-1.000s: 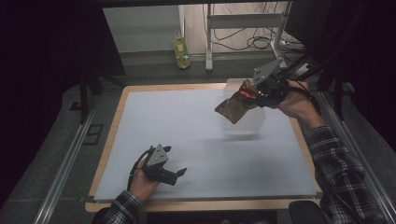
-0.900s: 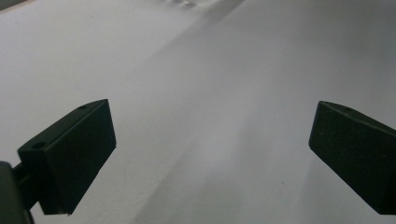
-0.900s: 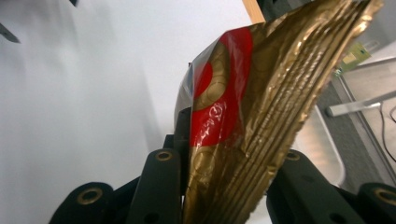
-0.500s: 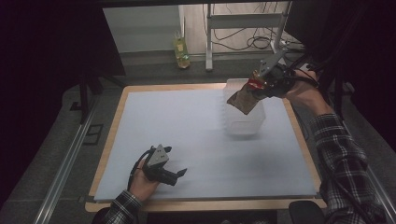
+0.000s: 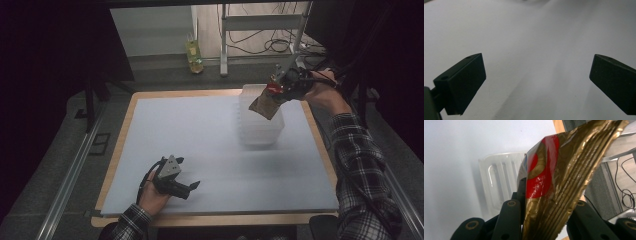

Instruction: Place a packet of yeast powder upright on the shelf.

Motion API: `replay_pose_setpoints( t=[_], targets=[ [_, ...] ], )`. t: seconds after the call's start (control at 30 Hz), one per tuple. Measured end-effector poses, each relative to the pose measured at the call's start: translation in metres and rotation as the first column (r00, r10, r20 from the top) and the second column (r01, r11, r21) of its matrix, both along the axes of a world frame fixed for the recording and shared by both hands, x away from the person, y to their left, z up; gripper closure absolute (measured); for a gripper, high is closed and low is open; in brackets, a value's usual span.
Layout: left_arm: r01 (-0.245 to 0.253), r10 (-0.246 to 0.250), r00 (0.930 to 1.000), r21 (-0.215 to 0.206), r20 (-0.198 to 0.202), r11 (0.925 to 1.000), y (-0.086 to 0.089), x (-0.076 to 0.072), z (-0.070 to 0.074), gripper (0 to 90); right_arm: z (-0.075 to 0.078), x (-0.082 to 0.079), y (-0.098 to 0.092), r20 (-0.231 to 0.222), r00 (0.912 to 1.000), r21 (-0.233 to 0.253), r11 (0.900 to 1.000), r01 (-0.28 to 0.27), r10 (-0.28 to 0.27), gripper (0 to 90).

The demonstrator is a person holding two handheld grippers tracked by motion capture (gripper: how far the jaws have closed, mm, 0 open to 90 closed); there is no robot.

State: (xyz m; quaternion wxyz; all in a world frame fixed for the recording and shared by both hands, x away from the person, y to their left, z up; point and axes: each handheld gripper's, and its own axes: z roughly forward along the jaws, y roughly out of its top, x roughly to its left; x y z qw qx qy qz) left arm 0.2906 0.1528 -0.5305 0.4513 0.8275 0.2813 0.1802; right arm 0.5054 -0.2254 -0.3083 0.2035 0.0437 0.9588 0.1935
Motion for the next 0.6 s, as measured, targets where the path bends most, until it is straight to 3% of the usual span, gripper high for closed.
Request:
replay_pose_setpoints(
  t=[0.2, 0.6],
  targets=[
    [-0.002, 0.002, 1.0, 0.002, -0.006, 1.0, 0.0, 0.001, -0.001, 0.8, -0.009, 0.012, 0.004, -0.027, 0.9989, -0.046, 0.998, -0.039, 0.037, 72.6],
    [-0.001, 0.001, 1.0, 0.004, -0.008, 1.0, 0.0, 0.001, -0.001, 0.8, -0.017, 0.02, 0.014, -0.065, 0.9952, -0.092, 0.993, -0.078, 0.072, 73.1]
  ],
)
